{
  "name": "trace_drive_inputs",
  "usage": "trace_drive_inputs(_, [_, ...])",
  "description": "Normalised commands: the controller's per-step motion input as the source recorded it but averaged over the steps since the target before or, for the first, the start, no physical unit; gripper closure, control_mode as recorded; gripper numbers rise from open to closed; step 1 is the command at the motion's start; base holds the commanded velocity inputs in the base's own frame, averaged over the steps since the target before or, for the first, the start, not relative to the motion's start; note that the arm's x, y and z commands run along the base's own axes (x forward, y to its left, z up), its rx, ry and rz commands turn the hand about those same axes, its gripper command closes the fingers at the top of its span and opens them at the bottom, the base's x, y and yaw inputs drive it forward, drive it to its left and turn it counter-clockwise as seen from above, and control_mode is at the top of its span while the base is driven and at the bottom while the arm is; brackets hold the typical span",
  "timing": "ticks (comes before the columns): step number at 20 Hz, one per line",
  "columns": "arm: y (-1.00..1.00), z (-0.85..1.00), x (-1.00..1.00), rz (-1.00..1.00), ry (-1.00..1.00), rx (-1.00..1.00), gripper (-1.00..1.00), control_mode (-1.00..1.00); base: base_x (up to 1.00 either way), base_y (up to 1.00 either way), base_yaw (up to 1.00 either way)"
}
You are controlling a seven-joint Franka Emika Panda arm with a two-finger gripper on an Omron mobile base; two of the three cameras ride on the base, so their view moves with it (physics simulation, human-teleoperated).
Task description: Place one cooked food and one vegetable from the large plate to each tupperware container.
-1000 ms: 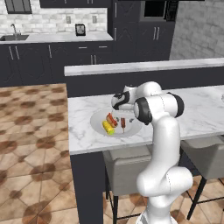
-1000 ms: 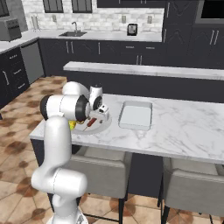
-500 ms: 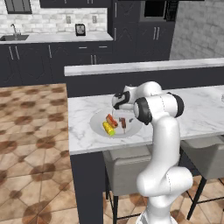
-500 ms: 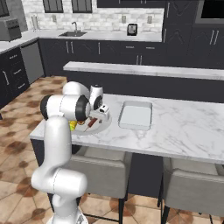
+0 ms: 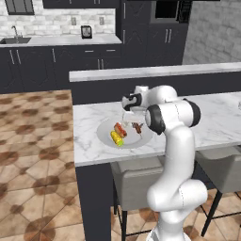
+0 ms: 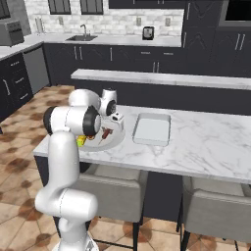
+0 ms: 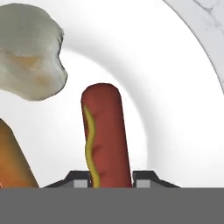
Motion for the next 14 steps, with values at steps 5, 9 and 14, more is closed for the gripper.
trace_drive_inputs(5, [-0.68,0.74,0.00,0.00,0.00,-0.06,1.00,-1.00,0.00,0.00,0.00])
trace_drive_inputs(9, [-0.67,0.79,0.00,0.07,-0.01,-0.01,1.00,-1.00,0.00,0.00,0.00])
trace_drive_inputs(14, [-0.77,0.45,0.01,0.07,0.00,-0.05,1.00,-1.00,0.00,0.00,0.00])
